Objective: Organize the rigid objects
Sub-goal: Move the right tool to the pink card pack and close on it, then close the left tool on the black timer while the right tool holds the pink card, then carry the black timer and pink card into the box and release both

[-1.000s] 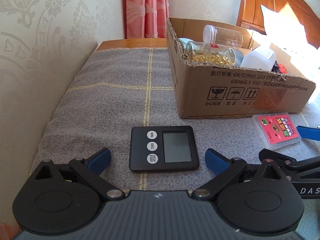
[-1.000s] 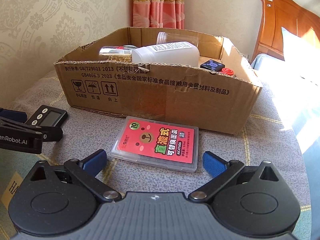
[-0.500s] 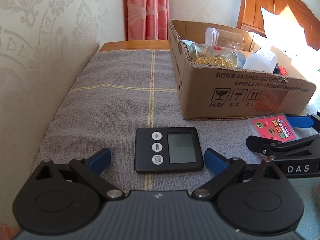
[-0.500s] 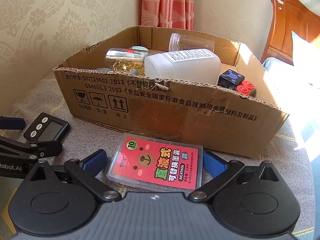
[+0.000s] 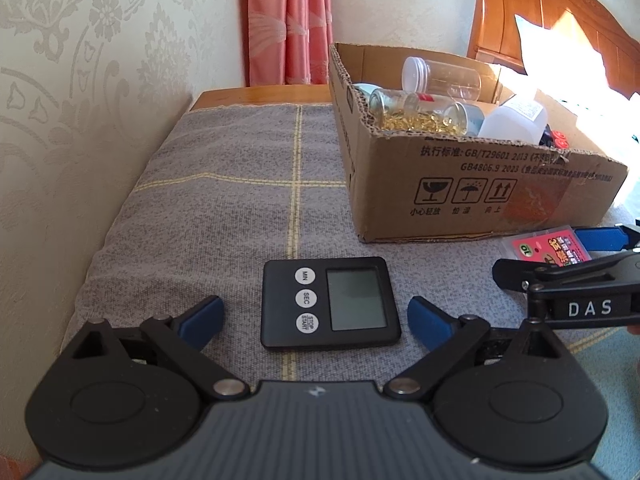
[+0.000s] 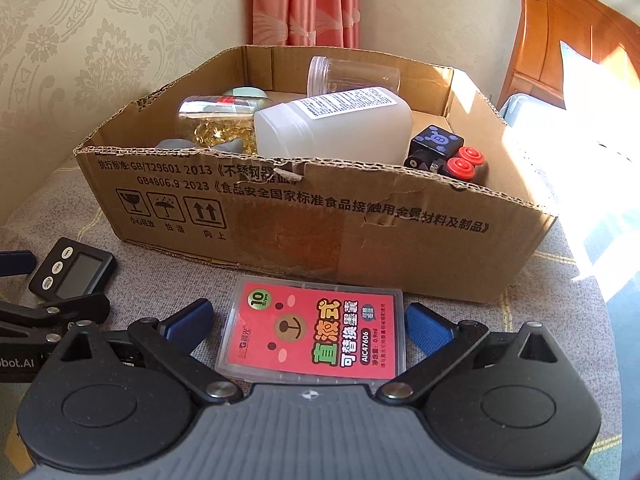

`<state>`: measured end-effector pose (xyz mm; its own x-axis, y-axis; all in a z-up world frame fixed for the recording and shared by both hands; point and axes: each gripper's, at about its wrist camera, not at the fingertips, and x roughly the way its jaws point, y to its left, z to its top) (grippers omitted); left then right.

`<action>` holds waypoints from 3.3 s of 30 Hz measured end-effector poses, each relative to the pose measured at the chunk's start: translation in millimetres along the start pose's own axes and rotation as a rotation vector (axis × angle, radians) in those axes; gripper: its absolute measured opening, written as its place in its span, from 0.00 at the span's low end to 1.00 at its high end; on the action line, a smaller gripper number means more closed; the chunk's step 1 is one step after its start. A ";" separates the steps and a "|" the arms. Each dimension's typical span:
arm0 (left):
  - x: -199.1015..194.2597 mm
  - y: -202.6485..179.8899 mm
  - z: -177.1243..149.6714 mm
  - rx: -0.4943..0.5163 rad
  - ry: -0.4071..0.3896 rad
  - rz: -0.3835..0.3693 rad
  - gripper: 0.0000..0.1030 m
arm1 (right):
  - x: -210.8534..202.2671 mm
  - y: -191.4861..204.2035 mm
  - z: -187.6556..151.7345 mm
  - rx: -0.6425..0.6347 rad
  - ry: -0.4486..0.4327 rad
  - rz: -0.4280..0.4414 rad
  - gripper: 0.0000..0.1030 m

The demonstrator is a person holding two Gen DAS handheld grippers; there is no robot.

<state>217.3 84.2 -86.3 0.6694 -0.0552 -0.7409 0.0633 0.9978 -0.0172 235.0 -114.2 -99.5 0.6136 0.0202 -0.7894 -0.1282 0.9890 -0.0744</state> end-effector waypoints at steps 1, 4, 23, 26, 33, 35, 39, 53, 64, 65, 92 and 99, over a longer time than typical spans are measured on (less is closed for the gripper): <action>0.0 0.2 0.0 0.002 -0.001 -0.002 0.95 | 0.9 0.5 1.1 0.001 0.002 -0.004 1.00; 1.5 0.7 1.2 0.005 -0.007 -0.005 0.94 | -1.4 -1.2 2.1 0.002 0.005 -0.009 0.93; 0.3 -7.4 9.1 -0.024 0.007 0.016 0.67 | -9.5 -6.4 -0.9 -0.014 0.023 0.001 0.90; -0.7 -8.1 9.3 -0.016 0.018 0.017 0.67 | -14.0 -6.8 -3.3 -0.043 0.021 0.012 0.90; -8.5 -11.7 9.0 0.011 0.030 0.010 0.67 | -33.1 -10.4 -7.1 -0.115 0.016 0.049 0.90; -13.5 -12.8 9.4 0.016 0.026 0.005 0.67 | -38.6 -12.7 -7.1 -0.123 0.013 0.054 0.90; -23.2 -15.4 11.5 0.034 0.023 -0.006 0.67 | -49.0 -17.3 -6.8 -0.132 0.008 0.067 0.90; -74.3 -45.8 70.9 0.122 -0.155 -0.092 0.67 | -103.4 -31.7 18.7 -0.177 -0.095 0.107 0.90; 6.6 -80.7 155.7 0.159 -0.181 -0.088 0.68 | -85.1 -69.7 82.8 -0.129 -0.165 0.070 0.90; 12.9 -80.7 158.0 0.154 -0.198 -0.078 0.73 | -81.2 -72.4 86.7 -0.122 -0.163 0.070 0.90; -60.5 -54.4 95.5 0.051 -0.235 0.036 0.99 | -53.9 -73.2 114.1 0.046 -0.034 -0.019 1.00; -80.3 -59.3 89.8 0.031 -0.170 0.067 0.99 | -92.2 -57.2 76.0 0.060 -0.015 -0.142 1.00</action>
<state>226.2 26.2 34.5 0.7882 0.0032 -0.6154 0.0355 0.9981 0.0507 245.0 -161.4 23.9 0.6337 -0.1185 -0.7644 0.0069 0.9890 -0.1476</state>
